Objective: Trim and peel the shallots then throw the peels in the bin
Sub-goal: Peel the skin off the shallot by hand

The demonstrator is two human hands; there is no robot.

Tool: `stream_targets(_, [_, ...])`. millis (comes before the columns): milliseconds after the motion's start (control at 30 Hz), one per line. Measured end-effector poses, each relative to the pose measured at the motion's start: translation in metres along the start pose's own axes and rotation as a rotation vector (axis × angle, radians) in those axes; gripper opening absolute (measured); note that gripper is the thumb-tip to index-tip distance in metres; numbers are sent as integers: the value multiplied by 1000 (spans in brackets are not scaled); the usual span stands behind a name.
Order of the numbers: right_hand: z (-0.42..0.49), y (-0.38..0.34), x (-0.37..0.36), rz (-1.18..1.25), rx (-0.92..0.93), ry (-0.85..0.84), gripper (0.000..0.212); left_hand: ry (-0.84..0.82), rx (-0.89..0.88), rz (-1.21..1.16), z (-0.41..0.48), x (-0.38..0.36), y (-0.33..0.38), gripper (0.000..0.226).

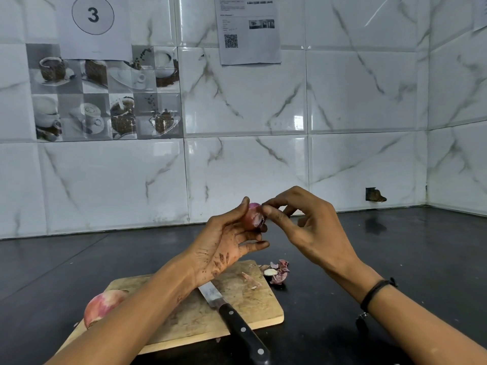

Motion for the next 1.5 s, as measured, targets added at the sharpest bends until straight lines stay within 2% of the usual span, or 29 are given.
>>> stream_targets(233, [-1, -5, -6, 52, 29, -31, 24, 14, -12, -16, 0, -1, 1, 43])
stream_targets(667, [-3, -4, -9, 105, 44, -48, 20, -12, -50, 68, 5, -8, -3, 39])
stream_targets(833, [-2, -4, -8, 199, -45, -12, 20, -1, -80, 57, 6, -11, -4, 31])
stream_targets(967, [-4, -3, -12, 184, -55, -54, 18, 42, -78, 52, 7, -8, -6, 26])
stream_targets(1100, [-2, -3, -15, 127, -16, -99, 16, -9, -66, 49, 9, -6, -7, 31])
stream_targets(1300, [-3, -8, -12, 137, -33, -49, 34, -54, -40, -4, 8, -9, -7, 38])
stream_targets(1500, [-3, -10, -12, 155, -24, -33, 22, -31, -47, 13, 7, -6, -5, 39])
Point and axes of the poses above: each hand's wrist, its own z-axis towards the middle knuckle, its own x-axis out of the back of the hand, y = z × x, the point moved 4 cm from there along z, towards the middle knuckle, and after that the axes turned 13 degrees about x, right-handed, at the moved point
